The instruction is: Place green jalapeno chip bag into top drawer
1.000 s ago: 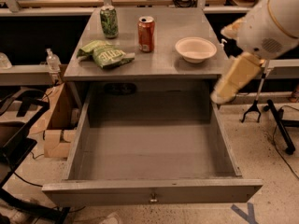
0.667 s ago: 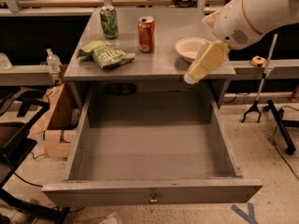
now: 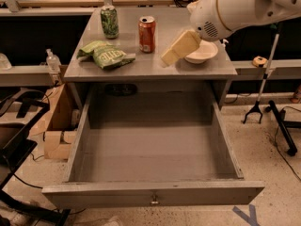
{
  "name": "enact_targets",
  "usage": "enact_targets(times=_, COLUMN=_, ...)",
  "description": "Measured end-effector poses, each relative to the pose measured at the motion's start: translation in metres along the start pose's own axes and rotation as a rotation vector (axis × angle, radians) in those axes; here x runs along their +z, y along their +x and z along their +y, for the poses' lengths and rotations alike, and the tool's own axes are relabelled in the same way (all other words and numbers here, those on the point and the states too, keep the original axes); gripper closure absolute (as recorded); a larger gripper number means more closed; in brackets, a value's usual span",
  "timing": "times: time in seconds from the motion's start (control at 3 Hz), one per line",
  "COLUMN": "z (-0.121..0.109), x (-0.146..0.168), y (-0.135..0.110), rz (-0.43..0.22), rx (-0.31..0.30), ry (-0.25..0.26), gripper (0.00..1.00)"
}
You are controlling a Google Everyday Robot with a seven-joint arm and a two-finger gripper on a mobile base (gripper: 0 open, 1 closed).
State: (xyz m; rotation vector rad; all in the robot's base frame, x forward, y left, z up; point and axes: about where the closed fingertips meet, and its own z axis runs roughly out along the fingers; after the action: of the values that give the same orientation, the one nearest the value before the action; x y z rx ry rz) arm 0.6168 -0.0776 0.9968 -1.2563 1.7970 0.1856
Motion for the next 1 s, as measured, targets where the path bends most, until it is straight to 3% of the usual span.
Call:
enact_targets(times=0.33, z=0.003, x=0.000, y=0.001, rz=0.005, rx=-0.002, ry=-0.009, gripper=0.00)
enact_targets(times=0.67, z=0.000, x=0.025, y=-0.004, rz=0.004, rx=-0.005, ry=-0.039, gripper=0.00)
enact_targets(times=1.0, z=-0.012, x=0.075, y=-0.012, rz=-0.001, rx=0.007, ry=-0.076, gripper=0.00)
